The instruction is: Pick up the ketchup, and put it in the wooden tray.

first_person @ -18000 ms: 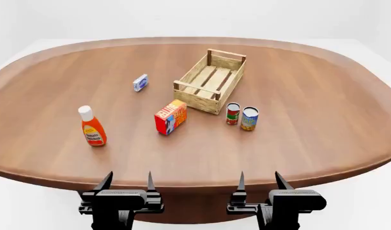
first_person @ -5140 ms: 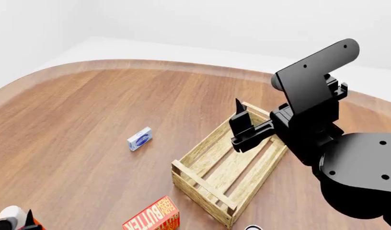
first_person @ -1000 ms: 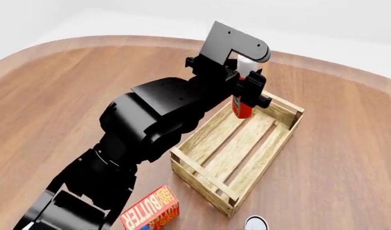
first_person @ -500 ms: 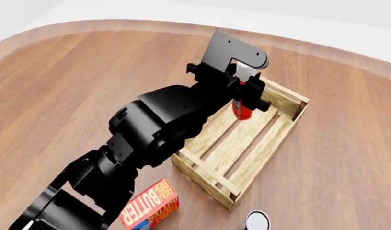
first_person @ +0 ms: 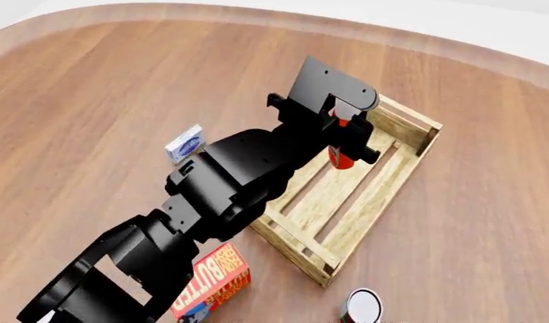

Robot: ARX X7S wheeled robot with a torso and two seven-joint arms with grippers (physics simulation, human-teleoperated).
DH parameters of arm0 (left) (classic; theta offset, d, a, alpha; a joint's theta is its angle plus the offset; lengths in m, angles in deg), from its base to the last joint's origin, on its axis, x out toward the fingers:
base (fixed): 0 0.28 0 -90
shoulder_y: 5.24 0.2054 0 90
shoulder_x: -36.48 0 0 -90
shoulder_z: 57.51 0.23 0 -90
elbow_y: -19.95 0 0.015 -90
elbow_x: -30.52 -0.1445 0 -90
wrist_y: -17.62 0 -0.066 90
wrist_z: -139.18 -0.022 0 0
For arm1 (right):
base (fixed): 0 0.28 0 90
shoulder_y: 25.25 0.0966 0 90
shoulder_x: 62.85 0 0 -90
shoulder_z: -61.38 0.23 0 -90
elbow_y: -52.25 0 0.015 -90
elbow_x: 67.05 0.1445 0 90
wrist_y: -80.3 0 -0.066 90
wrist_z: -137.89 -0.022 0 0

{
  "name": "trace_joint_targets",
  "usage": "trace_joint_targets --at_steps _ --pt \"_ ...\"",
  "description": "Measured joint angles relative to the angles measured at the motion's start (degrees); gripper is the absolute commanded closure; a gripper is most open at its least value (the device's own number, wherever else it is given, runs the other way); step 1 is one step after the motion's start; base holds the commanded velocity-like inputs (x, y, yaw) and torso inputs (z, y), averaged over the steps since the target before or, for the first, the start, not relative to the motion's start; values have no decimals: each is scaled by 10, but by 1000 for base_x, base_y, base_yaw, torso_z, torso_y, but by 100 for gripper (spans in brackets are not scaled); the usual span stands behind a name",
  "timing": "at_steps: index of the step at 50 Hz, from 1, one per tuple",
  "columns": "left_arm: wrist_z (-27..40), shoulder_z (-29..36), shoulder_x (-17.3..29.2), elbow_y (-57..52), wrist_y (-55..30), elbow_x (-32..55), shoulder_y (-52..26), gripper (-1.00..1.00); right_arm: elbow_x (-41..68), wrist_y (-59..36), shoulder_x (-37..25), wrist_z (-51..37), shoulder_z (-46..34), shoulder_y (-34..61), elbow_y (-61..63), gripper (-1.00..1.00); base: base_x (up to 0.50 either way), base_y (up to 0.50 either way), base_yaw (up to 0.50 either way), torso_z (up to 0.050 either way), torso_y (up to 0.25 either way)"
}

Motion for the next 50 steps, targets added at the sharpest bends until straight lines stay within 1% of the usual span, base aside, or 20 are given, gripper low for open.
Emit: trace_joint_targets --at_steps 15,22,33,40,50 --pt "2 42 -6 48 47 17 -11 100 -6 6 -2 3 9 -16 2 -100 -1 0 0 0 -40" --pt "9 86 -8 84 85 45 -26 100 -9 8 -3 5 13 -22 3 -100 0 0 0 0 0" --pt "24 163 -9 123 136 112 -50 100 -13 12 -5 4 18 -33 5 -100 0 0 0 0 0" --pt "33 190 -6 126 148 145 -59 100 -15 15 -5 5 22 -40 5 -100 0 0 0 0 0" --pt "44 208 0 119 150 174 -64 100 -19 19 -5 7 27 -47 7 -100 0 0 0 0 0"
